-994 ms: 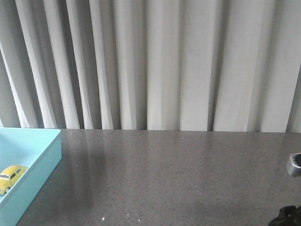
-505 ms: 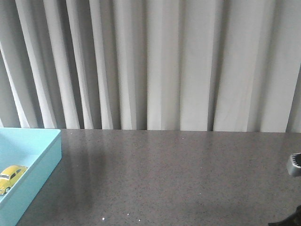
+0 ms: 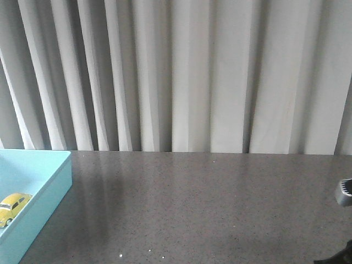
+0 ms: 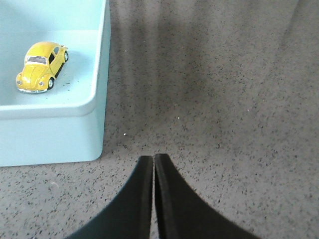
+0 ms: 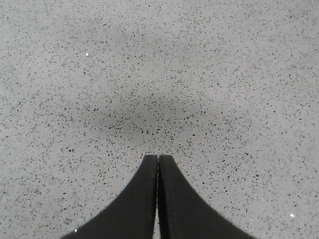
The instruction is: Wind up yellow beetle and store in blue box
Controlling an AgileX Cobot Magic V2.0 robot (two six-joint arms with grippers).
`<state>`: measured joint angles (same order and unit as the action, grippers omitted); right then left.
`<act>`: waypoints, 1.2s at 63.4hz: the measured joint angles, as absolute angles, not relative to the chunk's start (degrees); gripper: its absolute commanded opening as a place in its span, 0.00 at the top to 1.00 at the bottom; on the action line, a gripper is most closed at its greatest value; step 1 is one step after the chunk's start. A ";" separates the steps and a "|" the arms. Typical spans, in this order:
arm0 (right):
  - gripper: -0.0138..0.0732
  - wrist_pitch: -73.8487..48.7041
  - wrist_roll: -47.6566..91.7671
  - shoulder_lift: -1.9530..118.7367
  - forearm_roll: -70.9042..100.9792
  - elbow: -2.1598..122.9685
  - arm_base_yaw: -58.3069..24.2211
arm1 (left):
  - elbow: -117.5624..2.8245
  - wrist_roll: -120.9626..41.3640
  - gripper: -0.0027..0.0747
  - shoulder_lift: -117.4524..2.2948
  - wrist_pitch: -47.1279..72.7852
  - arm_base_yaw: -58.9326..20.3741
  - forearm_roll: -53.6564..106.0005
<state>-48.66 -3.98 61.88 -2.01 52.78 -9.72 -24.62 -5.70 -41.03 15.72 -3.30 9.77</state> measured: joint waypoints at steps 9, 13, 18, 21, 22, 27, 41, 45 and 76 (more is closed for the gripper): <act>0.85 -48.66 -3.98 61.88 -2.01 52.78 -9.72 | -16.42 -5.70 0.97 -31.04 11.82 -3.30 6.75; 0.85 -48.66 -3.98 61.88 -2.01 52.78 -9.72 | -12.88 -5.70 0.97 -26.00 9.51 -3.30 6.24; 0.85 -48.66 -3.98 61.88 -2.01 52.78 -9.72 | -7.73 -5.70 0.97 -20.63 6.08 -3.30 5.89; 0.85 -48.66 -3.98 61.88 -2.01 52.78 -9.72 | -4.97 -5.65 0.97 -16.60 4.71 -3.30 5.76; 0.85 -48.66 -3.98 61.88 -2.01 52.78 -9.72 | -4.24 -5.65 0.97 -15.65 4.17 -3.30 5.70; 0.85 -48.66 -3.98 61.88 -2.01 52.78 -9.72 | -0.72 -5.65 0.97 -10.66 2.61 -3.30 5.64; 0.85 -48.66 -3.98 61.88 -2.01 52.78 -9.72 | 1.41 -4.52 0.97 0.03 2.21 -3.30 3.03; 0.85 -48.66 -3.98 61.87 -2.01 52.78 -9.72 | 1.41 -4.17 0.97 0.58 1.87 -3.30 2.21; 0.85 -48.72 -3.98 61.87 -2.01 52.78 -9.72 | 1.41 0.00 0.97 0.57 1.25 -3.30 1.49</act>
